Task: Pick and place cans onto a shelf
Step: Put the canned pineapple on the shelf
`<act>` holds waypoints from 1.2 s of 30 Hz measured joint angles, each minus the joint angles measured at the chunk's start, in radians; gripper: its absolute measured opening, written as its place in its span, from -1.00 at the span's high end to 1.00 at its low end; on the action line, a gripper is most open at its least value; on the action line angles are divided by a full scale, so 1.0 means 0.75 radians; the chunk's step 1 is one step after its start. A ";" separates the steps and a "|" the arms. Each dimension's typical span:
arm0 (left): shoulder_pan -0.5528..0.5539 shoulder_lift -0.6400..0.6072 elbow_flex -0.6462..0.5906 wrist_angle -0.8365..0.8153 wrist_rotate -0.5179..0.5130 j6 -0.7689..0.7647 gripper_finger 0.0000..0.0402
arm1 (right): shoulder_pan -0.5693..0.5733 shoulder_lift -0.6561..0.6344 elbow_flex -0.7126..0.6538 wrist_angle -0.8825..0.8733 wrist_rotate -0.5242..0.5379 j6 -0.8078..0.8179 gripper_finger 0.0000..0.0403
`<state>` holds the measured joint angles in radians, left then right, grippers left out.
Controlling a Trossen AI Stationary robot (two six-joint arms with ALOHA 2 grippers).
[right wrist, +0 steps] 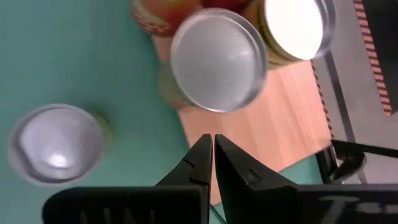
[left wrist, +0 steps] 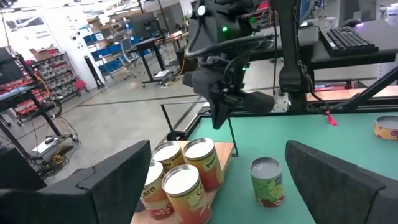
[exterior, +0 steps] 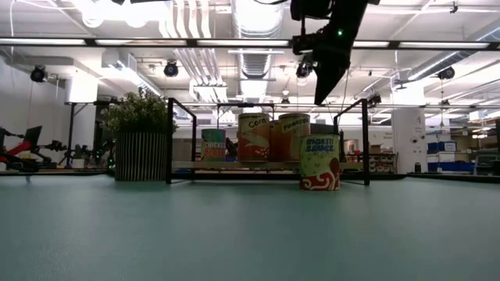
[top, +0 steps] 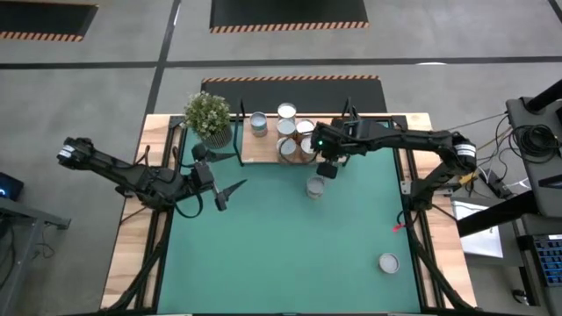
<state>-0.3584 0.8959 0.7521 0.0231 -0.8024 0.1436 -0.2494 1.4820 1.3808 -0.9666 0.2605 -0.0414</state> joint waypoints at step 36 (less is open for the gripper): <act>0.000 0.000 -0.001 0.000 0.000 0.001 -0.76 | -0.119 0.116 -0.002 0.120 -0.079 0.033 0.96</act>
<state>-0.3586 0.8959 0.7513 0.0231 -0.8023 0.1440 -0.3386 1.5692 1.3796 -0.8763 0.2016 -0.0164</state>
